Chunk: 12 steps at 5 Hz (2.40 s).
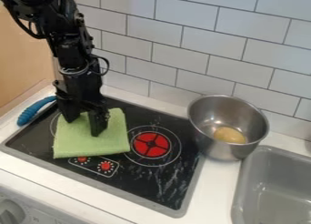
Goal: Move the green cloth to the lower left of the stove
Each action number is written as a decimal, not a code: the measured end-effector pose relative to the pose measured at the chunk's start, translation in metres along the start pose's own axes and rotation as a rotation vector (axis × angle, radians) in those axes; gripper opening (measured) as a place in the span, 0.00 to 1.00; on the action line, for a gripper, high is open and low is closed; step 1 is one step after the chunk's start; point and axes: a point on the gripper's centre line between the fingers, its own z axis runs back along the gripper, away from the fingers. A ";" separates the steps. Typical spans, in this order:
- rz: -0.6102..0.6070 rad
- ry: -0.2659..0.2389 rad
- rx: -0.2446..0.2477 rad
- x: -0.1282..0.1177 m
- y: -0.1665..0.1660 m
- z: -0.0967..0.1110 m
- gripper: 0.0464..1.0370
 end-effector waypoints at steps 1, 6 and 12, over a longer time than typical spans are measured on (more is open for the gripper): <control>0.059 0.003 0.008 -0.010 0.016 0.001 0.96; 0.197 -0.043 -0.003 -0.038 0.047 0.012 0.96; 0.124 -0.214 0.027 -0.039 0.017 0.086 0.96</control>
